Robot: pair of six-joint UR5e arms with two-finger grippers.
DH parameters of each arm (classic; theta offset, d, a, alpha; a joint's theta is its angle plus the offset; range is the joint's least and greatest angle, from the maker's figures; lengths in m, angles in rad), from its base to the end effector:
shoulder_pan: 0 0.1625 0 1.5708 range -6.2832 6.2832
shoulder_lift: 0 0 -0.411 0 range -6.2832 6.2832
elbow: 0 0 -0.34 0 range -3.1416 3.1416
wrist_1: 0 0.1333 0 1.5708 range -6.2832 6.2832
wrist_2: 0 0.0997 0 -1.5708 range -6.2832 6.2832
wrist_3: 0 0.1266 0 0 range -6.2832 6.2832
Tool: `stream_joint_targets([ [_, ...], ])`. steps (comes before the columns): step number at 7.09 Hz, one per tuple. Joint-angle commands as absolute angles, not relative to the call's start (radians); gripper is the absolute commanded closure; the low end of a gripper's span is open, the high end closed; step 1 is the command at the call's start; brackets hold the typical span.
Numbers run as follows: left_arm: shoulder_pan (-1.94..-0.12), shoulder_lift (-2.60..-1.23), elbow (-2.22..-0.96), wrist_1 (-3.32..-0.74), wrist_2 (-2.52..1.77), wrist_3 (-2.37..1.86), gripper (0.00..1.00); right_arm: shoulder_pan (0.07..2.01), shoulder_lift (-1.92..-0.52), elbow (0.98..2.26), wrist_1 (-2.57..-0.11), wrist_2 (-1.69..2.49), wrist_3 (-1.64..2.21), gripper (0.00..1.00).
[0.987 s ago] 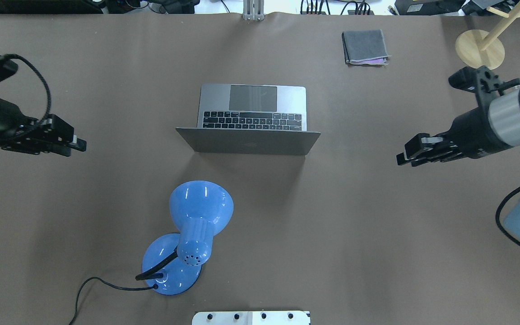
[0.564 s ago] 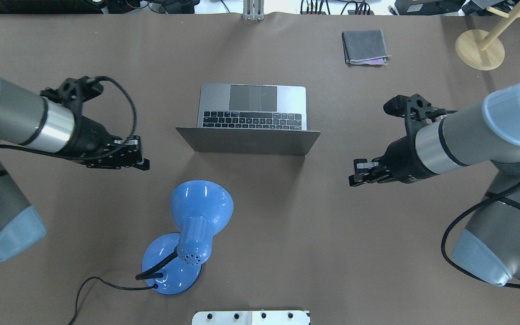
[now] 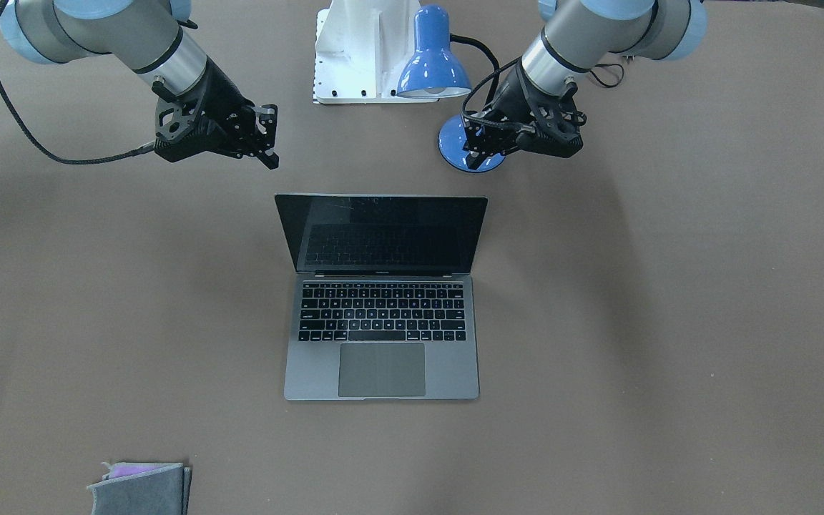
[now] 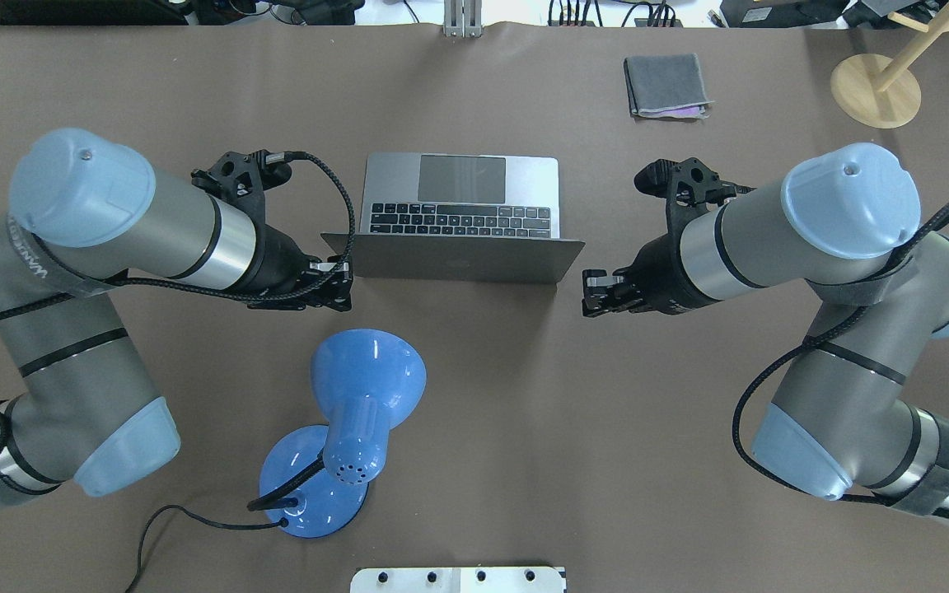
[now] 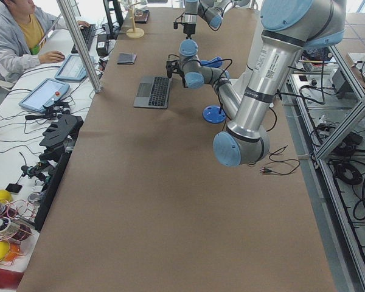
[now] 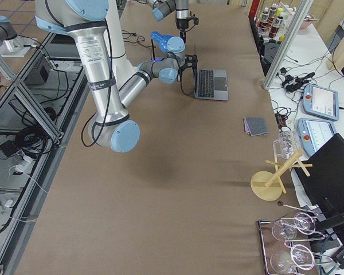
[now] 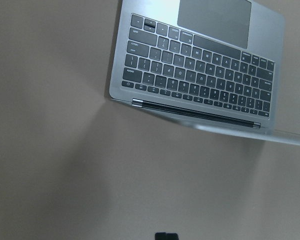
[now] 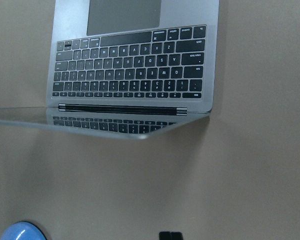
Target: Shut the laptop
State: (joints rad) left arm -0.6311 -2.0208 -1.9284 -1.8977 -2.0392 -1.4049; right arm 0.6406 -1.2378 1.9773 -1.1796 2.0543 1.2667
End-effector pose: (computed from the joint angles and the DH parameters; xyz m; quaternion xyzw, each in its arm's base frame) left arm 0.4058 -0.3909 0.2443 0.0224 0.5576 -0.0678 0.8270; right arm -0.3800 -0.3761 0.2793 0.0566 -0.5552 0.0108 0.8297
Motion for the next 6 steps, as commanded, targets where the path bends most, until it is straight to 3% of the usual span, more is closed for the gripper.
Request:
stream_joint_targets([
  [1, -0.627, -2.062, -1.899, -1.901, -1.973, -1.402, 1.00, 0.640, -1.215, 1.959, -1.180, 1.988, 1.267, 1.00],
  [6, -0.661, -2.100, -1.870, -1.893, -1.810, -1.373, 1.00, 0.685, -1.077, 1.873, -1.261, 1.941, 1.267, 1.00],
])
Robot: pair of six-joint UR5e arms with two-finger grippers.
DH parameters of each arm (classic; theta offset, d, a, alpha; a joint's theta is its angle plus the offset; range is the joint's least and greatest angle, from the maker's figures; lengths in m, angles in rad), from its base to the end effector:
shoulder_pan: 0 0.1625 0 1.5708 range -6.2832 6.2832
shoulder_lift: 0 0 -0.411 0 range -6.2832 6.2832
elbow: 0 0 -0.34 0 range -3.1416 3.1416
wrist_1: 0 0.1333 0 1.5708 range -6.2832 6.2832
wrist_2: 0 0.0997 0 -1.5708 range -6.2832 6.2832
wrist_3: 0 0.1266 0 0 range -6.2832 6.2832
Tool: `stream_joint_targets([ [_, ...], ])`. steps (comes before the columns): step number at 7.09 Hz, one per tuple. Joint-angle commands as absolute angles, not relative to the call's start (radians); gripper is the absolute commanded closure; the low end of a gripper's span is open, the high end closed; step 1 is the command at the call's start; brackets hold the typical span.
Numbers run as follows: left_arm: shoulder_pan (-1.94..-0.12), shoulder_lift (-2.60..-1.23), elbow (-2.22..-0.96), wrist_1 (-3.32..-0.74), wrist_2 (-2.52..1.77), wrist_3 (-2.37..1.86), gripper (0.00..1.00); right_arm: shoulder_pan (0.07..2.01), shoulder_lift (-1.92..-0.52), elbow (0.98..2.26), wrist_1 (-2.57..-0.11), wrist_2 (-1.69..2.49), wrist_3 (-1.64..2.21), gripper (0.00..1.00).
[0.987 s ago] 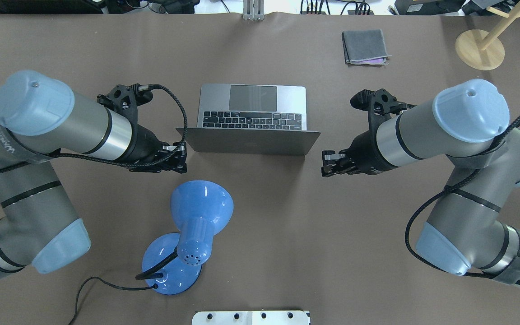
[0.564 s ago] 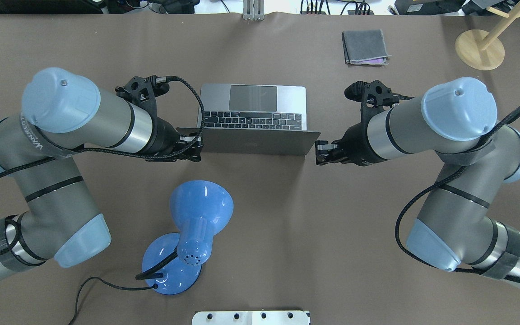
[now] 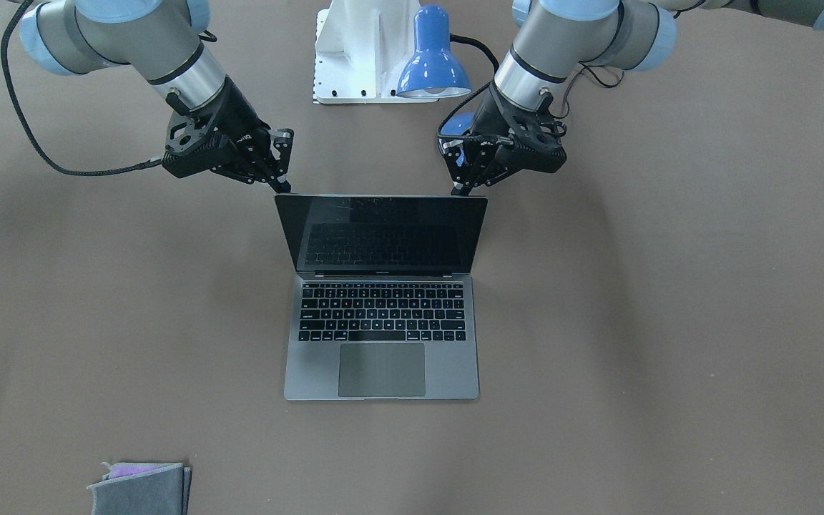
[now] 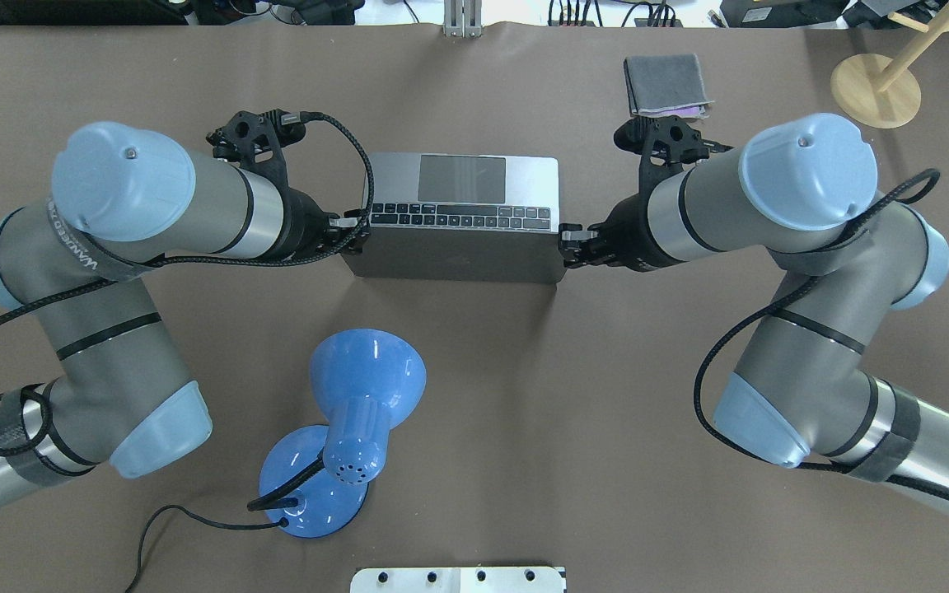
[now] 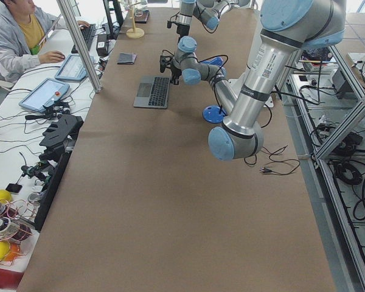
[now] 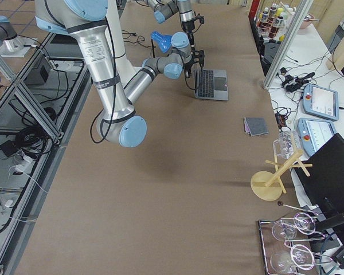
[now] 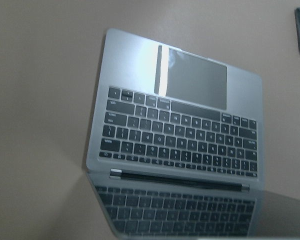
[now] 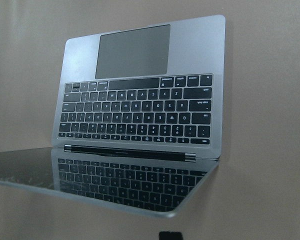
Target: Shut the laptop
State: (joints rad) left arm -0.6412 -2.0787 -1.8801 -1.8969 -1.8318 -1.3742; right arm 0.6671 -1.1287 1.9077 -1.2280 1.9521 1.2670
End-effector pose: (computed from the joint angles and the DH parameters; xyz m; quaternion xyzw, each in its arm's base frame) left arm 0.4088 -0.4307 0.2337 0.1182 0.5346 -0.1152 0.8289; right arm -0.3921 -0.4185 0.2563 0.1018 -0.5368 0.0511 0.8360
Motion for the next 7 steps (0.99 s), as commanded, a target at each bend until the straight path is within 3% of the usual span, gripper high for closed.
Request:
stream_joint_targets([
  [1, -0.678, -2.129, -1.826, -1.890, -1.801, -1.374, 1.00, 0.698, -1.065, 1.846, -1.259, 1.940, 1.263, 1.00],
  [3, -0.684, -2.213, -1.693, -1.902, -1.749, -1.374, 1.00, 0.747, -1.013, 1.743, -1.255, 1.942, 1.247, 1.00],
  [4, -0.686, -2.248, -1.633, -1.905, -1.724, -1.376, 1.00, 0.765, -0.950, 1.629, -1.253, 1.947, 1.249, 1.00],
  [7, -0.686, -2.355, -1.326, -2.038, -1.677, -1.378, 1.00, 0.769, -0.813, 1.390, -1.247, 1.953, 1.249, 1.00],
])
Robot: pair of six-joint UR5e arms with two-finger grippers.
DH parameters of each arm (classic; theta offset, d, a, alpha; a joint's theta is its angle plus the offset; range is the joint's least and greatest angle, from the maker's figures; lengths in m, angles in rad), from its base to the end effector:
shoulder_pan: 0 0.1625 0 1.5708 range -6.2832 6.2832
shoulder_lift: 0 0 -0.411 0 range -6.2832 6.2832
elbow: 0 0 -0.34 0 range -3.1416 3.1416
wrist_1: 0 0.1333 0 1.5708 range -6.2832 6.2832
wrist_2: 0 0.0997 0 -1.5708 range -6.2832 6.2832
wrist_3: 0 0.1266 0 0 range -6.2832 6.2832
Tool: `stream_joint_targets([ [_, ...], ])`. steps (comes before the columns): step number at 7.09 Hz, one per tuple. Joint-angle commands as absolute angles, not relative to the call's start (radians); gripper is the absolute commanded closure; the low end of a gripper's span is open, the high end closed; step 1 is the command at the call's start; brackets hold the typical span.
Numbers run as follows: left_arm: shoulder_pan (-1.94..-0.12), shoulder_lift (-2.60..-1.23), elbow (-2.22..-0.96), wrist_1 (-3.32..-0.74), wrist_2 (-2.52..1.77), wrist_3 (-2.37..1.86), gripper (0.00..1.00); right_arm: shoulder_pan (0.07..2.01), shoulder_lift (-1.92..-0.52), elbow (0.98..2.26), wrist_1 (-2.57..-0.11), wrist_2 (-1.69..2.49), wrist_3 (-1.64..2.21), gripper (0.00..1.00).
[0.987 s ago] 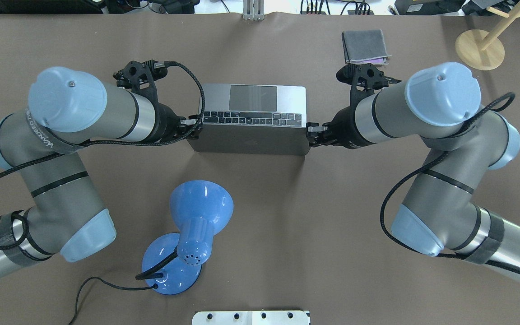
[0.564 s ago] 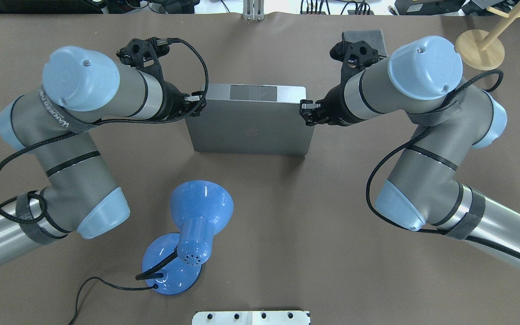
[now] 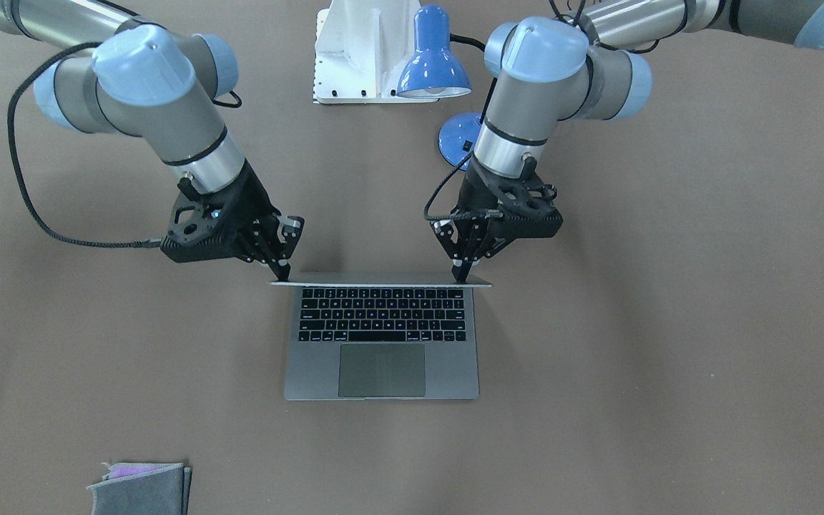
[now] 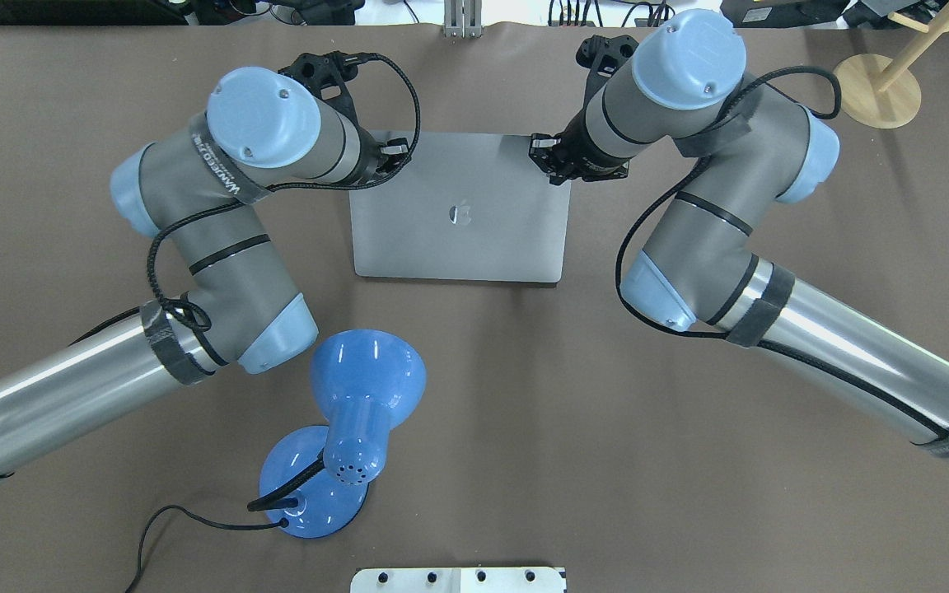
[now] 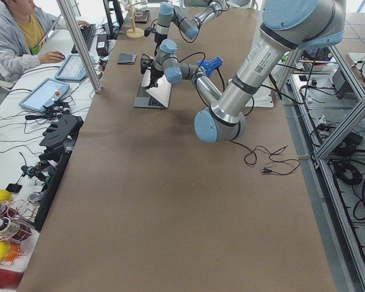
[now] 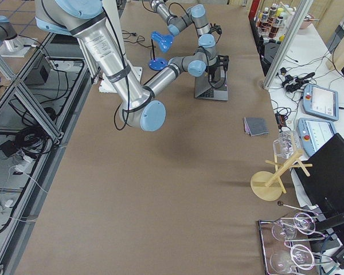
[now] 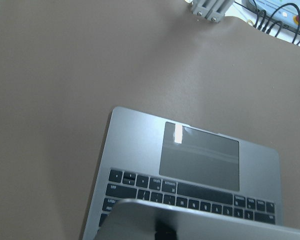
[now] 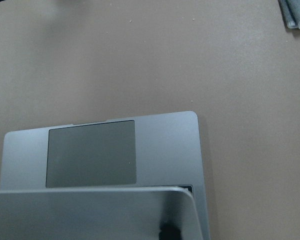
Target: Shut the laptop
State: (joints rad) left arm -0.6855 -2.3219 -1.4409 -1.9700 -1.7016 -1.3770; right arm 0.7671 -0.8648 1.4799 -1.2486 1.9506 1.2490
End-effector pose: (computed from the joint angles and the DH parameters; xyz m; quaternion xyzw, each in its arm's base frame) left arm 0.4804 -0.5437 0.2457 0.1558 0.4652 -0.1810 0.8524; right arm -0.4427 -0.5467 0.2683 0.0857 -0.4667 0.1103 0.8733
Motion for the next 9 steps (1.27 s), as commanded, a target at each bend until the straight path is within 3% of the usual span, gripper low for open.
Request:
stream_joint_targets([
  [1, -0.686, -2.380, -1.240, -2.064, -1.655, -1.370, 1.00, 0.769, -0.769, 1.303, -1.246, 1.954, 1.246, 1.00],
  [3, -0.686, -2.411, -1.149, -2.072, -1.657, -1.355, 1.00, 0.767, -0.730, 1.182, -1.217, 1.980, 1.241, 1.00],
  [5, -0.762, -2.419, -1.210, -2.060, -1.793, -1.332, 1.00, 0.842, -0.744, 1.230, -1.203, 2.128, 1.238, 1.00],
  [7, -0.904, -2.300, -1.413, -1.953, -2.051, -1.257, 1.00, 1.010, -0.939, 1.471, -1.213, 2.259, 1.145, 1.00],
  [9, -1.026, -2.022, -1.817, -1.629, -2.155, -0.901, 1.00, 1.180, -1.229, 1.723, -1.358, 2.338, 0.772, 1.00],
])
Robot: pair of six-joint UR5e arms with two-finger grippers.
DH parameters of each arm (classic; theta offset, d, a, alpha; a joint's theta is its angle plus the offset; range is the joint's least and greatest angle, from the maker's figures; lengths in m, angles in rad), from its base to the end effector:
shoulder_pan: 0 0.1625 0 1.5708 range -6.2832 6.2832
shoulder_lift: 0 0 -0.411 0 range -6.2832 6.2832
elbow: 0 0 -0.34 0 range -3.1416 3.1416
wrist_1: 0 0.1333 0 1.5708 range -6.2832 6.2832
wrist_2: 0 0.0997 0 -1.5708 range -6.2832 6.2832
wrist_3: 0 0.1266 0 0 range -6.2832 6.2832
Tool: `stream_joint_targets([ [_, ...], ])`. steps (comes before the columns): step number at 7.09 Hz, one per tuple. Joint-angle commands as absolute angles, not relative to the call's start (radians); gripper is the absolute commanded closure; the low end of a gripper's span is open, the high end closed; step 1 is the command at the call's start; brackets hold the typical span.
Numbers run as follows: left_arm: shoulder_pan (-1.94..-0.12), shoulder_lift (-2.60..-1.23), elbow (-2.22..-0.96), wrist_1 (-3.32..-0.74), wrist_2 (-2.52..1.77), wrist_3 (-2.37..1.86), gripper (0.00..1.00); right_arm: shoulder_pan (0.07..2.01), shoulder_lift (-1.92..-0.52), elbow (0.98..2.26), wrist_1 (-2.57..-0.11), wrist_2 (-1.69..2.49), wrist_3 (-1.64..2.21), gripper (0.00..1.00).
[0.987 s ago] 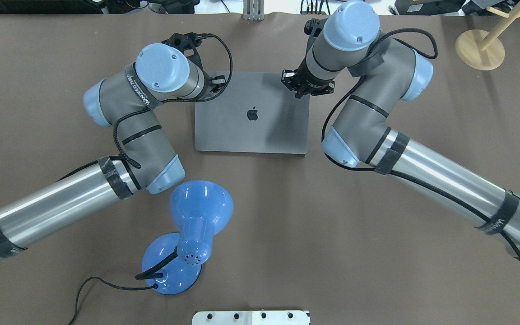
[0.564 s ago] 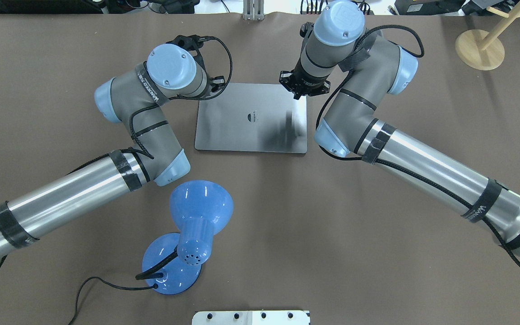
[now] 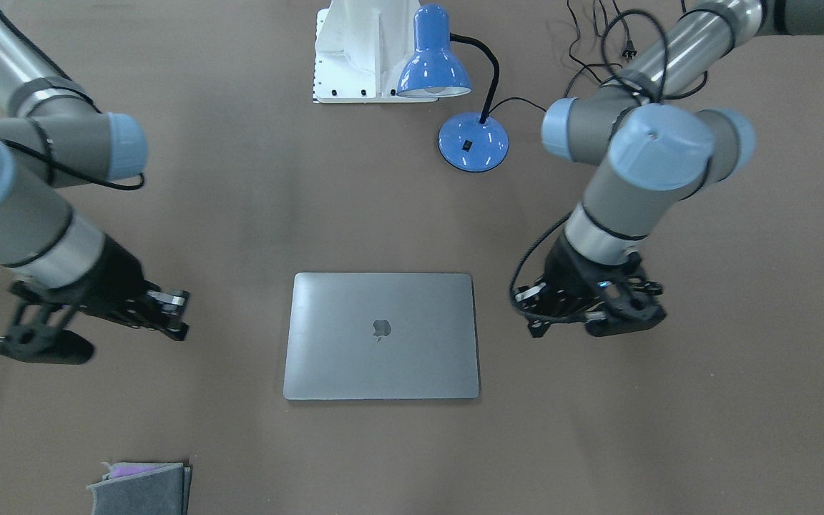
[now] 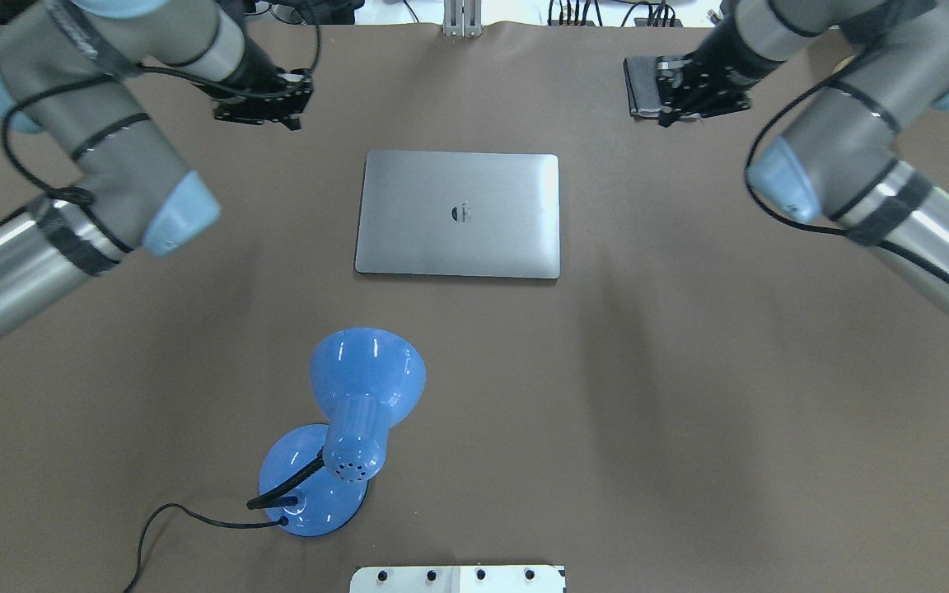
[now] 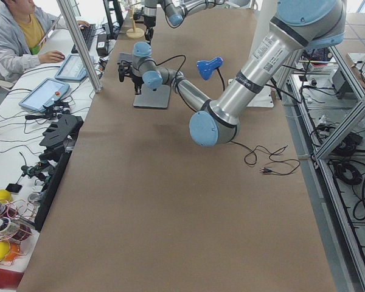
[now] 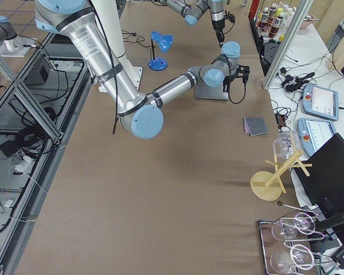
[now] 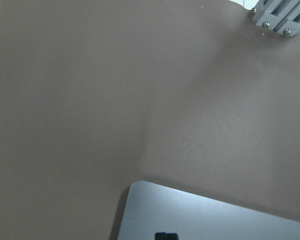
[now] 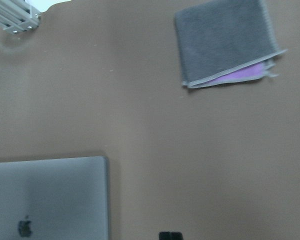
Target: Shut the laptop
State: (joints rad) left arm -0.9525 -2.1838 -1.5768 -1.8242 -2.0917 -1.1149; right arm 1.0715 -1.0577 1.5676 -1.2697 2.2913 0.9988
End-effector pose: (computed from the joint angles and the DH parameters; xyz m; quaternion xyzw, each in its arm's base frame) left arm 0.3262 -0.5798 0.2956 0.0864 0.4623 -0.1098 0.8757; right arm -0.2609 -0.5823 0.3479 0.0498 -0.4886 0.0778 0.8676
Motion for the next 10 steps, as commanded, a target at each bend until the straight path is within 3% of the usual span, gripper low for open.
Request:
stream_joint_targets([
  [1, -1.099, -1.890, -1.973, -1.474, -2.158, -0.685, 1.00, 1.281, -1.382, 1.800, -1.453, 2.341, 0.491, 1.00],
  [2, -1.208, -1.793, -2.036, -1.397, -2.169, -0.481, 1.00, 1.381, -1.487, 1.815, -1.520, 2.347, 0.233, 1.00],
  [4, -1.485, -1.560, -1.978, -1.390, -2.279, 0.063, 1.00, 1.541, -1.616, 1.802, -1.639, 2.355, -0.143, 1.00],
  [5, -1.574, -1.483, -1.901, -1.397, -2.275, 0.313, 0.20, 1.605, -1.644, 1.766, -1.667, 2.350, -0.272, 0.25],
  [6, -1.644, -1.432, -1.870, -1.393, -2.275, 0.413, 0.02, 1.649, -1.644, 1.725, -1.670, 2.349, -0.290, 0.00],
  [10, -1.704, -1.423, -1.868, -1.402, -2.279, 0.323, 0.02, 1.671, -1.713, 1.741, -1.677, 2.342, -0.403, 0.00],
])
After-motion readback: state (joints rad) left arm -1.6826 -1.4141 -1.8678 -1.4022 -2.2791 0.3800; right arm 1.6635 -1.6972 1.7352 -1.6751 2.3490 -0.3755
